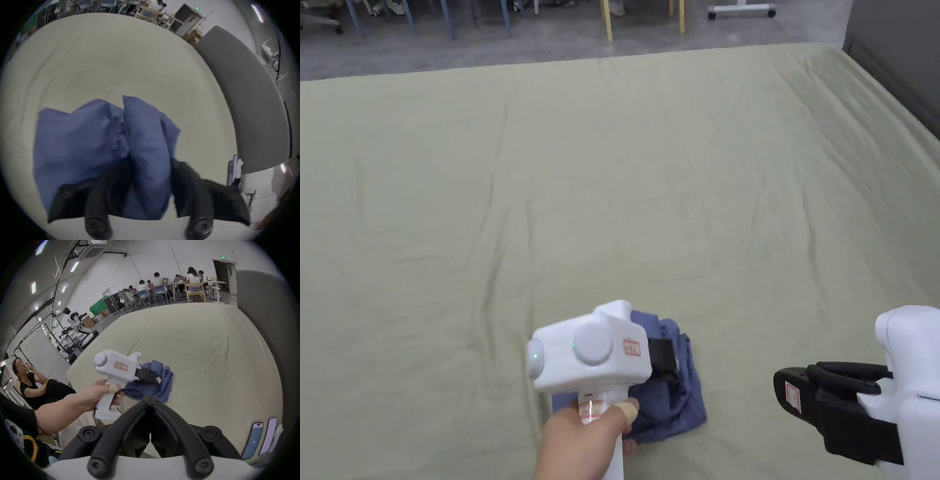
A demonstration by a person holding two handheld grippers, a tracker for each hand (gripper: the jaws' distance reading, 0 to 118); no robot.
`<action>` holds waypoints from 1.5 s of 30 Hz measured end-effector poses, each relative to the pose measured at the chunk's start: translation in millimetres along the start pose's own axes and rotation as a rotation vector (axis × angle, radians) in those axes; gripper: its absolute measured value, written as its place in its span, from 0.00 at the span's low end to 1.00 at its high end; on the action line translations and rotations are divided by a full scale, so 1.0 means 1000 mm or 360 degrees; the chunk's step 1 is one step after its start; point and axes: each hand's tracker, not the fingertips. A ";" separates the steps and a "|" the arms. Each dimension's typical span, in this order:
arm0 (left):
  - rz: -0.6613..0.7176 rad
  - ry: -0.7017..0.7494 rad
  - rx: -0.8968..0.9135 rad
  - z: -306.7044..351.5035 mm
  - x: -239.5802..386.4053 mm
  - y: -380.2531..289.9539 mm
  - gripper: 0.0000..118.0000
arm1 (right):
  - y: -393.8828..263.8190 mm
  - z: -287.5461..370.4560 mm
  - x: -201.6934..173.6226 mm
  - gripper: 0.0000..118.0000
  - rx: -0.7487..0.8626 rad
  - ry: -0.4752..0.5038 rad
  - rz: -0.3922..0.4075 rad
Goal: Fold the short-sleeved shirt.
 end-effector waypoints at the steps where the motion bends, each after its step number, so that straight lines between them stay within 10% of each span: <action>1: 0.0100 -0.0138 0.0078 0.012 -0.002 -0.001 0.83 | -0.002 0.000 0.002 0.02 0.0004 -0.0014 0.0005; 3: 0.0214 -0.0278 0.0088 0.030 -0.002 -0.005 0.97 | -0.004 0.001 0.007 0.02 0.0011 0.0002 -0.0015; 7: 0.0236 -0.0408 0.0272 0.092 -0.010 -0.004 0.93 | -0.007 -0.001 0.021 0.02 0.0019 0.0062 -0.0088; 9: 0.0164 -0.0286 0.0382 0.114 -0.012 -0.002 0.55 | -0.008 -0.002 0.024 0.02 0.0022 0.0051 -0.0103; 10: 0.0108 -0.0076 0.0379 0.116 -0.005 0.001 0.00 | -0.008 -0.003 0.025 0.02 0.0024 0.0048 -0.0111; 12: -0.0080 0.0226 0.0395 0.108 0.000 -0.001 0.00 | -0.009 -0.002 0.028 0.02 0.0030 0.0053 -0.0129; 21: -0.0416 0.0316 -0.0103 -0.025 0.053 -0.037 0.00 | -0.015 0.013 0.036 0.02 0.0043 -0.0014 -0.0160; 29: -0.0429 -0.0142 -0.0150 -0.017 0.111 -0.047 0.00 | -0.014 0.022 0.049 0.02 0.0063 -0.0071 -0.0190; 42: 0.0192 -0.0089 0.0162 0.137 -0.112 -0.007 0.00 | 0.022 -0.141 0.055 0.02 -0.0166 0.0338 -0.0177; 45: 0.0212 -0.0122 0.0179 0.148 -0.133 -0.009 0.00 | 0.016 -0.202 0.073 0.02 -0.0369 0.0379 -0.0335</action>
